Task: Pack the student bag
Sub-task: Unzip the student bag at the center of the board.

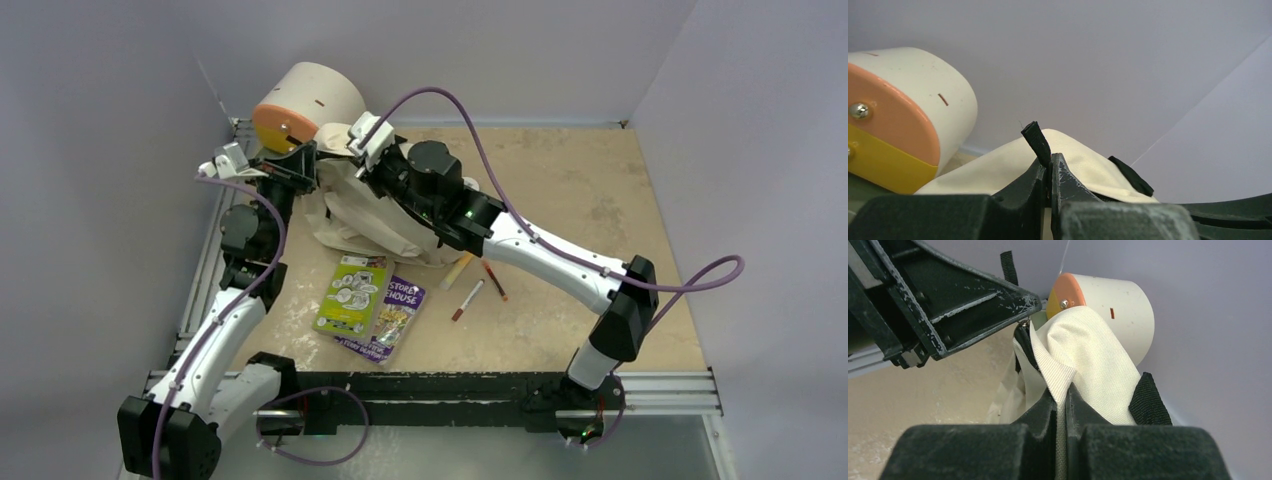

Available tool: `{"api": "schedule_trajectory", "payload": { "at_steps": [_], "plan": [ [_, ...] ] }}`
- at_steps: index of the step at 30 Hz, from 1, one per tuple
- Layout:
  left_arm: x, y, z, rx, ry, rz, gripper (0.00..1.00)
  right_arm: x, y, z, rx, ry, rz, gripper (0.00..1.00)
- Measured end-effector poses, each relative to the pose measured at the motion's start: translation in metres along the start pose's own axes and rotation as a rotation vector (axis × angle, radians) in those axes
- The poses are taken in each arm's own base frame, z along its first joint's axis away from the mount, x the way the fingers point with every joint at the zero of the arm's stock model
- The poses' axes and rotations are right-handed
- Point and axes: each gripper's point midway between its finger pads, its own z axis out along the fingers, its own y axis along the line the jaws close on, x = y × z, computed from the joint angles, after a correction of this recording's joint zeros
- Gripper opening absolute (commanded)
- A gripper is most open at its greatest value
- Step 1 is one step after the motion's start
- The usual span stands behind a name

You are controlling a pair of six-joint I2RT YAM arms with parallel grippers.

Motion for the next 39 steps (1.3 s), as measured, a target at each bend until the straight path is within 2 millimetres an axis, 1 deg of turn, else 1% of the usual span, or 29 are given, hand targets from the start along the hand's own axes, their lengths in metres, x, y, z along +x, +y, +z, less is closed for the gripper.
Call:
{"api": "schedule_trajectory", "payload": {
  "at_steps": [6,13,15,17,21,28,39],
  "plan": [
    [0.006,0.020,-0.005,-0.072,-0.017,0.002,0.00,0.003,0.000,-0.001,0.020,0.015,0.079,0.00],
    [0.010,0.030,-0.013,-0.098,-0.030,0.002,0.00,0.005,-0.001,-0.003,0.049,0.025,0.165,0.00],
    [0.014,0.034,-0.016,-0.106,-0.031,0.002,0.00,0.007,-0.002,-0.004,0.065,0.029,0.190,0.00],
    [0.020,0.042,-0.019,-0.128,-0.029,0.005,0.00,0.007,-0.004,-0.004,0.080,0.031,0.210,0.00],
    [0.036,0.059,-0.022,-0.162,-0.008,0.016,0.00,0.010,-0.009,-0.005,0.124,0.047,0.255,0.00],
    [0.046,0.067,-0.019,-0.163,-0.012,0.045,0.00,0.012,-0.014,-0.007,0.170,0.081,0.319,0.00],
    [0.068,0.084,-0.006,-0.172,-0.009,0.065,0.00,0.017,-0.010,-0.007,0.170,0.117,0.389,0.00]
  ]
}}
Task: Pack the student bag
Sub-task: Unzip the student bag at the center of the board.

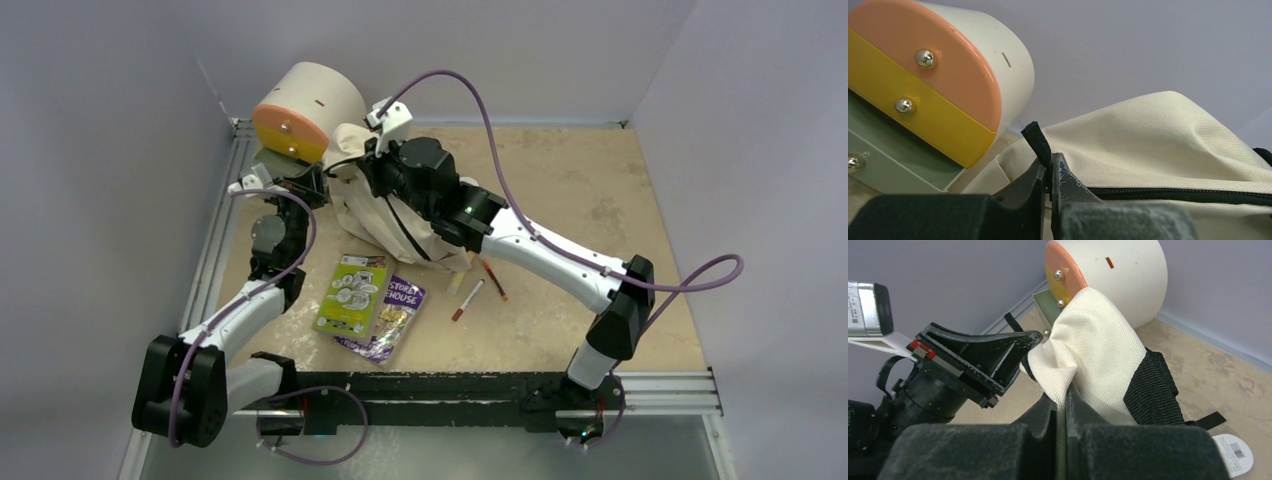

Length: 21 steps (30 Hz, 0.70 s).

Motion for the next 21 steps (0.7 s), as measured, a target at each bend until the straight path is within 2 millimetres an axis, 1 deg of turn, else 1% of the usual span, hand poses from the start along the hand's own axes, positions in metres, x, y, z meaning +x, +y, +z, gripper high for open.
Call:
{"api": "schedule_trajectory", "payload": {
  "at_steps": [3,4,9,11,16,17,21],
  "plan": [
    [0.005,0.003,0.002,-0.004,0.005,0.011,0.00,0.001,0.001,-0.001,-0.005,0.009,0.000,0.01],
    [0.005,0.003,0.002,-0.003,0.005,0.016,0.00,0.002,0.001,-0.001,-0.008,0.012,-0.004,0.07],
    [0.004,-0.001,0.000,0.018,0.014,0.040,0.00,0.001,0.007,-0.002,-0.058,0.020,-0.061,0.30],
    [0.004,0.000,0.000,0.025,0.023,0.049,0.00,-0.004,0.011,-0.004,-0.086,0.011,-0.095,0.38],
    [0.008,-0.002,0.000,0.045,0.043,0.057,0.00,-0.018,0.013,-0.010,-0.123,-0.022,-0.196,0.65],
    [0.009,-0.003,0.000,0.050,0.048,0.057,0.00,-0.022,0.012,-0.012,-0.124,-0.030,-0.226,0.69],
    [0.014,-0.007,0.000,0.074,0.069,0.057,0.00,-0.033,0.008,-0.017,-0.126,-0.058,-0.338,0.75]
  ]
}}
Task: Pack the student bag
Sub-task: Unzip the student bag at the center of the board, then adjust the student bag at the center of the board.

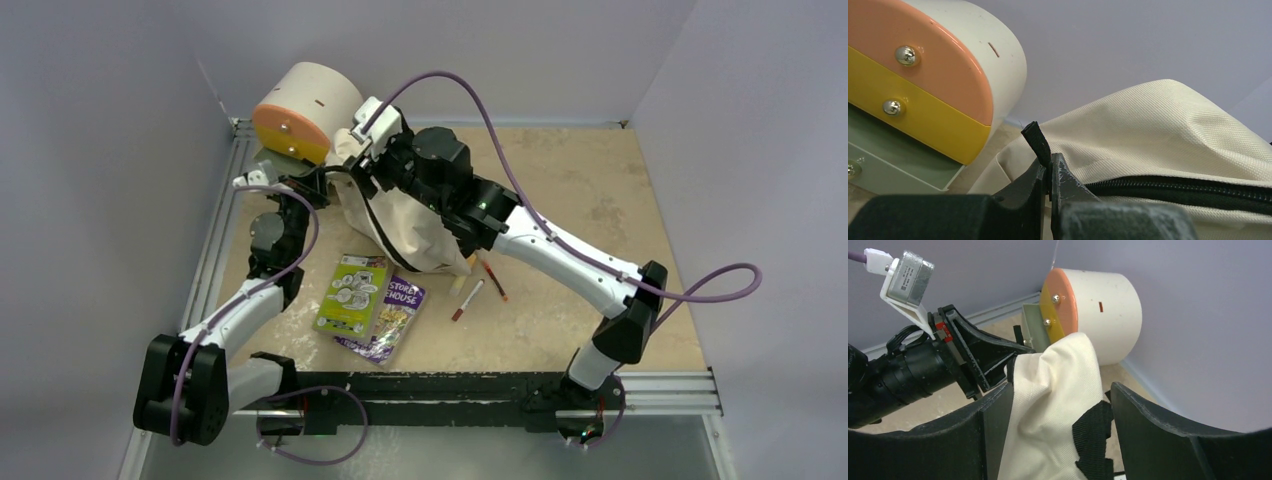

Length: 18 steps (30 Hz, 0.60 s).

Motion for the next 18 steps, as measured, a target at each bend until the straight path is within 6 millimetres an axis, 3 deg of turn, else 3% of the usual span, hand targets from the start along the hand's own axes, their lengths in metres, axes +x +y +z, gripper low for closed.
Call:
{"api": "schedule_trajectory", "payload": {
  "at_steps": [3,6,10,12,18],
  "plan": [
    [0.000,-0.004,0.001,0.019,0.008,0.000,0.00,-0.008,-0.002,0.000,-0.013,-0.004,-0.056,0.78],
    [-0.002,-0.009,0.003,0.034,0.012,-0.001,0.00,-0.029,-0.001,0.006,-0.032,-0.036,-0.082,0.79],
    [-0.002,-0.012,0.005,0.040,0.023,0.000,0.00,-0.044,0.010,0.019,-0.050,-0.045,-0.129,0.80],
    [0.000,-0.011,0.005,0.035,0.035,0.001,0.00,-0.037,0.023,0.026,-0.072,-0.020,-0.155,0.80],
    [0.007,-0.007,0.004,0.017,0.062,0.000,0.00,0.019,0.056,0.042,-0.127,0.132,-0.221,0.80]
  ]
}}
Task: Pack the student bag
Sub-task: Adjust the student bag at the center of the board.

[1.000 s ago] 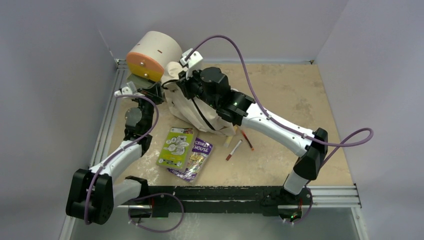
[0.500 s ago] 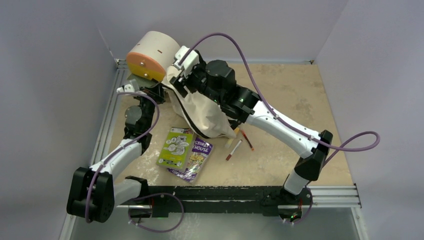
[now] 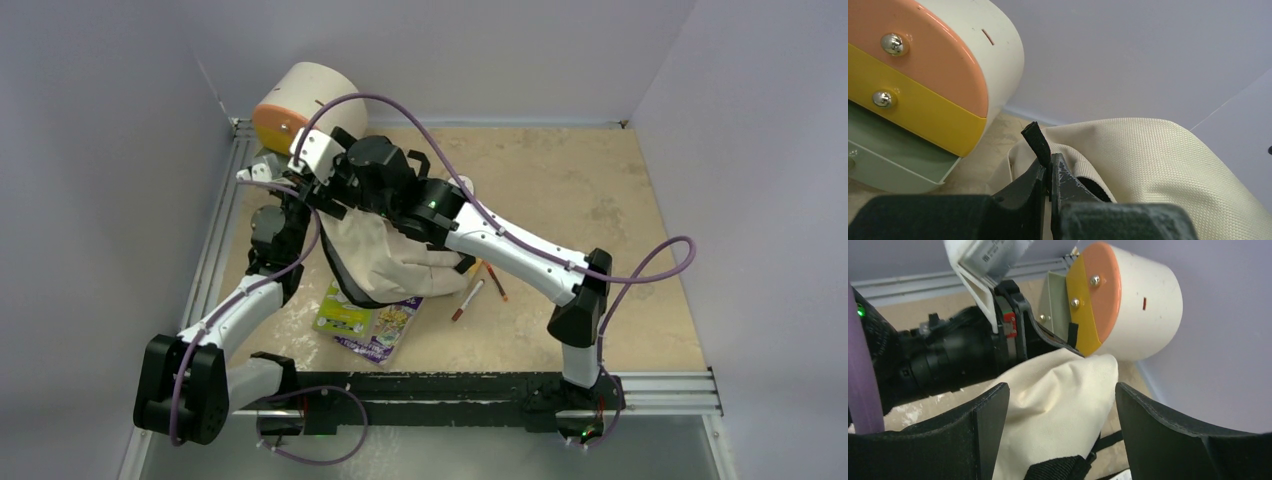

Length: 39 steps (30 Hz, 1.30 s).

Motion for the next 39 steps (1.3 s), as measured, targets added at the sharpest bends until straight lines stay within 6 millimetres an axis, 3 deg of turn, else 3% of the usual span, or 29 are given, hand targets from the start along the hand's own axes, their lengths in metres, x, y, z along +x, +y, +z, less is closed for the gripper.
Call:
{"api": "schedule_trajectory", "payload": {
  "at_steps": [11,19,21,28,34,39],
  "plan": [
    [0.004,0.003,-0.002,-0.019,0.022,-0.012,0.00,0.023,-0.008,-0.010,0.125,0.095,0.280,0.78],
    [0.004,0.002,-0.004,-0.019,0.027,-0.012,0.00,0.037,-0.001,-0.011,0.096,0.141,0.467,0.75],
    [0.003,0.002,-0.004,-0.017,0.028,-0.015,0.00,0.040,-0.004,-0.011,0.092,0.146,0.513,0.69],
    [-0.002,-0.004,-0.006,-0.001,0.019,-0.025,0.00,0.066,-0.027,-0.003,0.056,0.165,0.688,0.35],
    [0.001,-0.002,-0.008,-0.012,0.033,-0.041,0.00,0.068,-0.019,0.001,-0.025,0.139,0.736,0.00],
    [-0.004,-0.001,-0.012,-0.034,0.022,-0.073,0.00,0.064,-0.017,-0.014,-0.081,0.094,0.734,0.00]
  ]
}}
